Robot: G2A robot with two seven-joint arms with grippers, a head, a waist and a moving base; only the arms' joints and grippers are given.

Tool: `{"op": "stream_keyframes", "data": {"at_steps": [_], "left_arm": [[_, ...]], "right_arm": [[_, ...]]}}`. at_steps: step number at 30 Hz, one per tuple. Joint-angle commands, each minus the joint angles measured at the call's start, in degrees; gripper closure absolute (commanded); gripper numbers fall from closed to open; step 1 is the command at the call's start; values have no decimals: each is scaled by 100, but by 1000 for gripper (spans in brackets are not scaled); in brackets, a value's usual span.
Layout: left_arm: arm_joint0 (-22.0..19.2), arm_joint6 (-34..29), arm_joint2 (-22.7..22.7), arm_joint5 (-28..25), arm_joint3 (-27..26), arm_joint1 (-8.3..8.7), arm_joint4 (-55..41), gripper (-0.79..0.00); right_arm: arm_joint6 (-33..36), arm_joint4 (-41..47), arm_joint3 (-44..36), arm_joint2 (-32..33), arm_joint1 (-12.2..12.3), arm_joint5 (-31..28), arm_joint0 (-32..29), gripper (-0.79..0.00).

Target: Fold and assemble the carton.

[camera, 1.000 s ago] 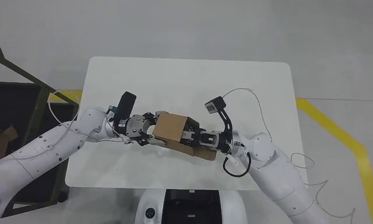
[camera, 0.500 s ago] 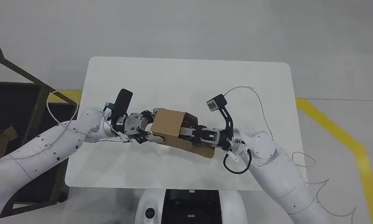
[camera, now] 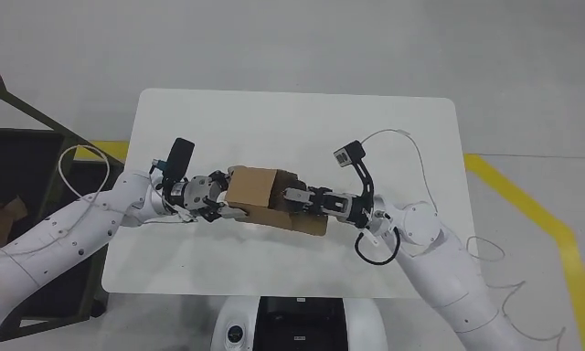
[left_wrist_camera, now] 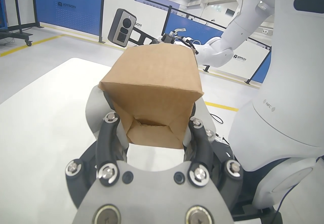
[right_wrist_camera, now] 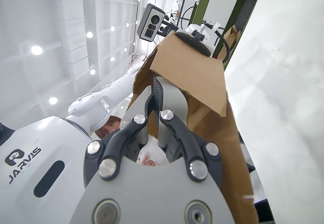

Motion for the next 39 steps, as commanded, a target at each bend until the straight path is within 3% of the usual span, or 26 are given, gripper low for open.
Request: {"op": "stream_keyframes", "data": {"at_steps": [1, 8, 12, 17, 25, 30, 39], "left_arm": [[59, 0, -75, 0, -2, 34, -24, -357], [291, 0, -320, 0, 79, 141, -74, -357], [363, 18, -530, 33, 452, 170, 248, -360], [518, 155, -684, 246, 568, 96, 286, -360], [678, 237, -953, 669, 507, -33, 437, -345], [747, 76, -1105, 958, 387, -86, 674, -348], [919, -20, -1299, 940, 123, -207, 834, -348]], "right_arm": [[-218, -410, -28, 123, 30, 74, -40, 0], [-320, -379, -325, 525, 112, 98, -321, 0], [-381, -444, -625, 756, 161, 105, -507, 0], [-569, -804, -1052, 861, 201, 123, -794, 0], [-1296, -1698, -1598, 471, 180, 138, -1325, 0], [-1720, -2203, -1745, 235, 158, 479, -1500, 0], [-2102, -2620, -1910, 171, 151, 928, -1581, 0]]}}
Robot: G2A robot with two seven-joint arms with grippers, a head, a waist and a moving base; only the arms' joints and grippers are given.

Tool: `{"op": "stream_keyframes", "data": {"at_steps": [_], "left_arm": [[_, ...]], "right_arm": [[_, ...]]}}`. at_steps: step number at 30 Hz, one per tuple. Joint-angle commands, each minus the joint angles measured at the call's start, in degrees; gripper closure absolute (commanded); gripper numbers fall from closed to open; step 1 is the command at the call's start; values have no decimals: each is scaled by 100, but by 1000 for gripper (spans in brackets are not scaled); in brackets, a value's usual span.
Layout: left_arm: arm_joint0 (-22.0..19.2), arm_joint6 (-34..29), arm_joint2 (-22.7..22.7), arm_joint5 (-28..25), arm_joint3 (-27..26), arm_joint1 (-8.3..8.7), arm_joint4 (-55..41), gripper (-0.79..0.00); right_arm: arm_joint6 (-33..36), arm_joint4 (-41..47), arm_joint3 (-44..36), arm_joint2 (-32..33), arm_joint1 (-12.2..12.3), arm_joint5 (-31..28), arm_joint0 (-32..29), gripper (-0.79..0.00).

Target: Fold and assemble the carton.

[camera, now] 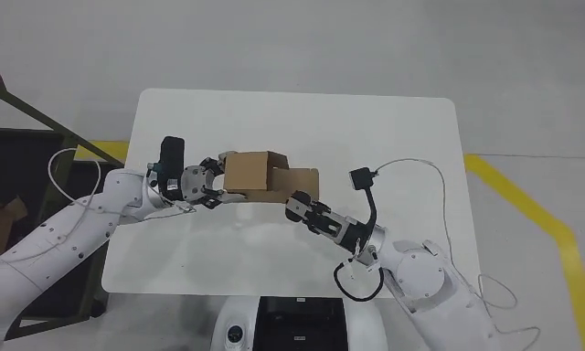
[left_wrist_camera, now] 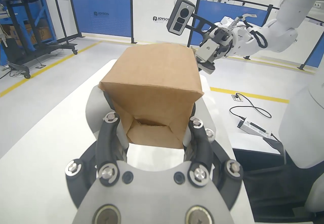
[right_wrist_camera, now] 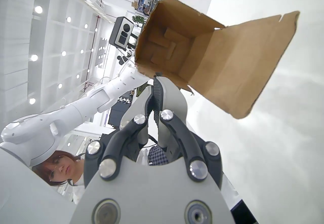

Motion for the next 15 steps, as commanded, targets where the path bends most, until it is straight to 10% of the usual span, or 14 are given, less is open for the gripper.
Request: {"op": "stream_keyframes", "data": {"at_steps": [1, 15], "left_arm": [[30, -40, -29, -27, -31, -30, 36, -345], [262, -213, -283, -358, -239, -196, 342, -357]], "right_arm": [[-36, -14, -14, 4, 1, 24, -17, 0], [92, 18, 105, -138, -29, 40, 232, 0]]}}
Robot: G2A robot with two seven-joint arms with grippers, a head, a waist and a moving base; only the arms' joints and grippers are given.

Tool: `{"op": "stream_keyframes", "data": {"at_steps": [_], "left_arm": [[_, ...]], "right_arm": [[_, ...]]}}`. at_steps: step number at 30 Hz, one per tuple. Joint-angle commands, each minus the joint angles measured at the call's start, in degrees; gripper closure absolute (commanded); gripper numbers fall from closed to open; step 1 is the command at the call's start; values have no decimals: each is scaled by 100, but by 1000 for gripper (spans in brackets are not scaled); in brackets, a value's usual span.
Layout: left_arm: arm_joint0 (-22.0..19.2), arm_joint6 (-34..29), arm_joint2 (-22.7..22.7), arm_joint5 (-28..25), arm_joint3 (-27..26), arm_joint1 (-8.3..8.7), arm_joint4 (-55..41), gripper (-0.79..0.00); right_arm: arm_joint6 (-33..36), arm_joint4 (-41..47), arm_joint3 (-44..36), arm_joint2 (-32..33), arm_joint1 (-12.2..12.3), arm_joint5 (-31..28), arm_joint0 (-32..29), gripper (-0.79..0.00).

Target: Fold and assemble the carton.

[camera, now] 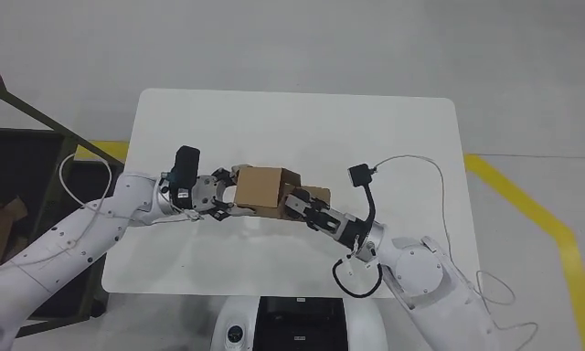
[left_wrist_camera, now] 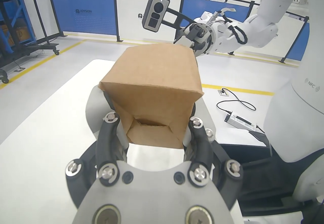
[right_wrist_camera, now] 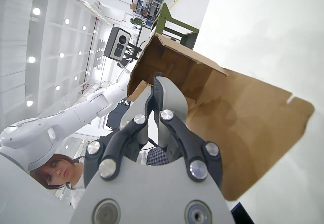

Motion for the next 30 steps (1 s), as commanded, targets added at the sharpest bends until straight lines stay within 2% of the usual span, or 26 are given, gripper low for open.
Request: {"op": "stream_keyframes", "data": {"at_steps": [1, 11, 21, 30], "left_arm": [[33, -21, -42, -25, -24, -18, 28, -357], [180, -57, -281, -168, -50, -109, 118, -357], [399, -27, -558, -296, 14, -161, 130, -357], [613, -112, -768, -369, -117, -207, 228, -357]], "right_arm": [[35, -14, 21, -59, -10, 17, 60, 0], [142, 18, 83, -178, -34, 68, 216, 0], [190, 101, -184, 574, 88, 169, -72, 0], [31, -111, 10, 676, 81, 428, 197, 0]]}}
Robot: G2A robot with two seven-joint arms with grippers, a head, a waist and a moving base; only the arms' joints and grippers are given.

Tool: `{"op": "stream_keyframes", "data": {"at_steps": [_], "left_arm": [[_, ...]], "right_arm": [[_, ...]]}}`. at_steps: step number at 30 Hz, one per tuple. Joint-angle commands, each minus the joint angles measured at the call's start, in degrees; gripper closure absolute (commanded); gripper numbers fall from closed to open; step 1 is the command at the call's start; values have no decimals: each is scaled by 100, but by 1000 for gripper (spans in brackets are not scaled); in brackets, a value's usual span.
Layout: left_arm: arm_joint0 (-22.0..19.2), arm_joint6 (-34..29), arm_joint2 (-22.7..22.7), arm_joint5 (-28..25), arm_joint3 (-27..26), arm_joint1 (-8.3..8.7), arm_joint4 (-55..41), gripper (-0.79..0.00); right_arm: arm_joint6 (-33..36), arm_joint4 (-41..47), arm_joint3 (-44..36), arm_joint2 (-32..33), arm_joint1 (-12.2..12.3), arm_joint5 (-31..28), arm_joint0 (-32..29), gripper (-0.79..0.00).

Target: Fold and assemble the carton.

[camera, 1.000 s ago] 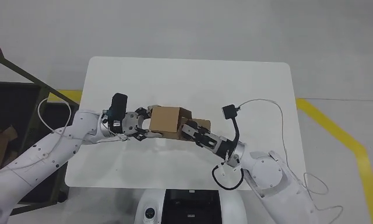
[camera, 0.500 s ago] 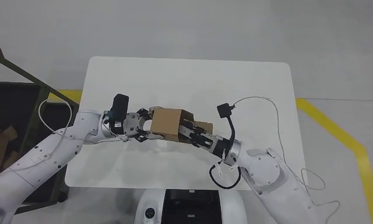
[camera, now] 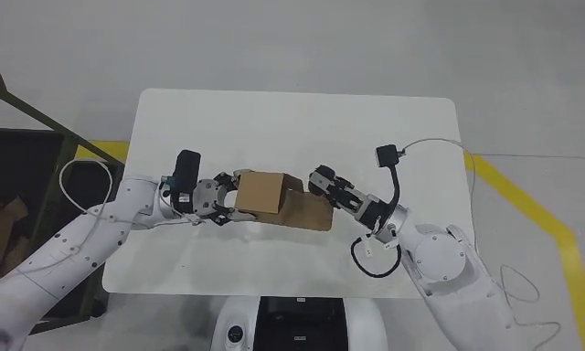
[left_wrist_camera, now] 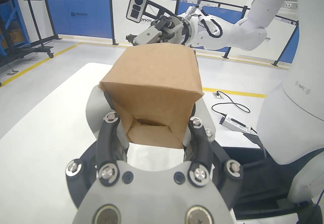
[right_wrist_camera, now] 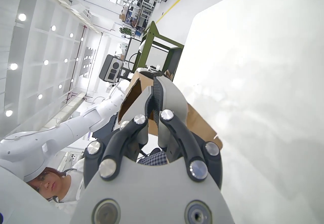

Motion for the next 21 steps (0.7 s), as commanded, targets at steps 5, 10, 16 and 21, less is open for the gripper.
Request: {"op": "stream_keyframes", "data": {"at_steps": [5, 10, 16, 21], "left_arm": [[106, -63, -141, -97, -73, -29, 81, -357], [165, -120, -250, -135, -57, -68, 109, -357], [196, -212, -357, -173, -30, -129, 115, -357], [221, -267, -435, -212, -79, -184, 113, -357]], "right_arm": [[73, 33, 276, -177, -38, 73, 272, 0], [282, 137, 236, -270, -41, 0, 282, 0], [433, 12, -66, -283, -13, -15, 117, 0], [601, -90, -163, -442, -15, 10, 143, 0]]}}
